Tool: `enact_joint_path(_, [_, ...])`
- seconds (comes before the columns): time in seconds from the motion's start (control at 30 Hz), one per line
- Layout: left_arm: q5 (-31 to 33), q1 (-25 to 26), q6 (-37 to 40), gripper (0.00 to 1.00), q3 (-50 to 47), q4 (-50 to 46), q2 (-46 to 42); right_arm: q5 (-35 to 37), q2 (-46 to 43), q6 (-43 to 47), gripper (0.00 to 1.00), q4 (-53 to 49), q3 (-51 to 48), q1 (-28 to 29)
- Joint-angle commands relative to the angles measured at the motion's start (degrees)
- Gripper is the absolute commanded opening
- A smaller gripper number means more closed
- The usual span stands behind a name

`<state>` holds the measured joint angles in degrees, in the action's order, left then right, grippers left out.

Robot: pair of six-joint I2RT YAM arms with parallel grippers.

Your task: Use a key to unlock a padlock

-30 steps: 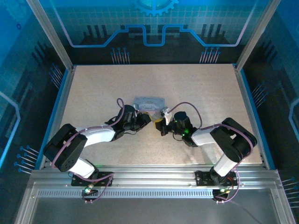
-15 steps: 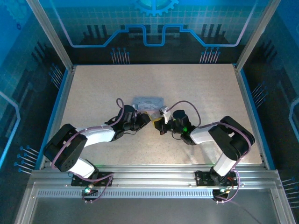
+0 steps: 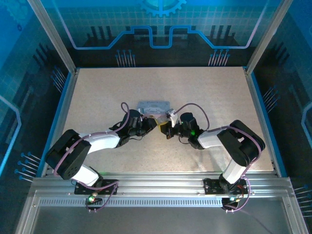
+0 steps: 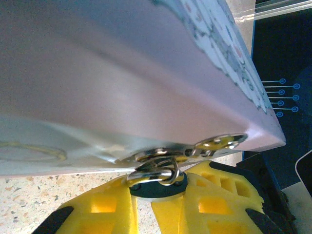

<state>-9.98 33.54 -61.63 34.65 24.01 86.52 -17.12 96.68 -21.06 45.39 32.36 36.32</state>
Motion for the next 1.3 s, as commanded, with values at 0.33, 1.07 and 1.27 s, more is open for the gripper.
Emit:
enact_joint_path(0.33, [-9.8, 3.1, -2.0, 0.21, -3.1, 6.0, 7.7, 0.8, 2.6, -4.0, 0.00, 13.0, 1.4, 1.5])
enact_joint_path(1.07, [-7.7, 1.5, -2.0, 0.50, -6.3, 6.5, 5.8, 7.9, 8.5, -15.4, 0.00, 16.6, -5.2, 6.0])
enact_joint_path(1.27, [-6.5, 0.3, -0.9, 0.59, -8.4, 1.5, -0.5, 7.5, 8.3, -18.4, 0.00, 16.1, -5.4, 6.5])
